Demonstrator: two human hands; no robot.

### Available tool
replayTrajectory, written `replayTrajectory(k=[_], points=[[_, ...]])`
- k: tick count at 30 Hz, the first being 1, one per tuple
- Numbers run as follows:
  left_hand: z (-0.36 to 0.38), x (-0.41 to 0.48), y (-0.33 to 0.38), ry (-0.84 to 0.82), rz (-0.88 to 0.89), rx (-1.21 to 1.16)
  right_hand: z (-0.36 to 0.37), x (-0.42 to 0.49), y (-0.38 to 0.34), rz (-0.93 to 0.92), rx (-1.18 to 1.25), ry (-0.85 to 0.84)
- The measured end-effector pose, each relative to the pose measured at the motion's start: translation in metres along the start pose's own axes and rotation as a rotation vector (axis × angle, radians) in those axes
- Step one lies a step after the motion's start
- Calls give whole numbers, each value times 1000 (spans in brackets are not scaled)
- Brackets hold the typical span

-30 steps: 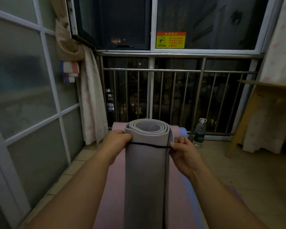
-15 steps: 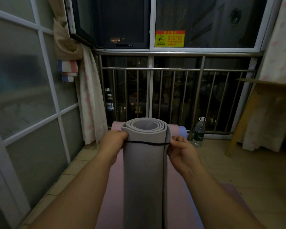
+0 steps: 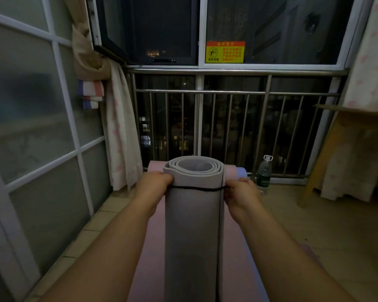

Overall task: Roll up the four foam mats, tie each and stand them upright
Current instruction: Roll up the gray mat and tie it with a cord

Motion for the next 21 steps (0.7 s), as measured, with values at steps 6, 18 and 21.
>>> replayTrajectory(k=[6,18,21], points=[[5,-5,3,62,2,202,-2,6,-9,-29,-397,-17],[-1,-5,17,14,-176,-6,-2,4,-16,-50,-724,-55],[1,-7,20,15,-256,-102,-3,5,-16,-57,-728,-42]])
Point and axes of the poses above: each hand's wrist, its own x-axis towards the middle knuckle, its own z-axis out of the palm, y = z × x, the point moved 1 cm from there along x, towards the middle knuckle, and after that the axes turned 7 degrees about -y, right-handed, at the moved point
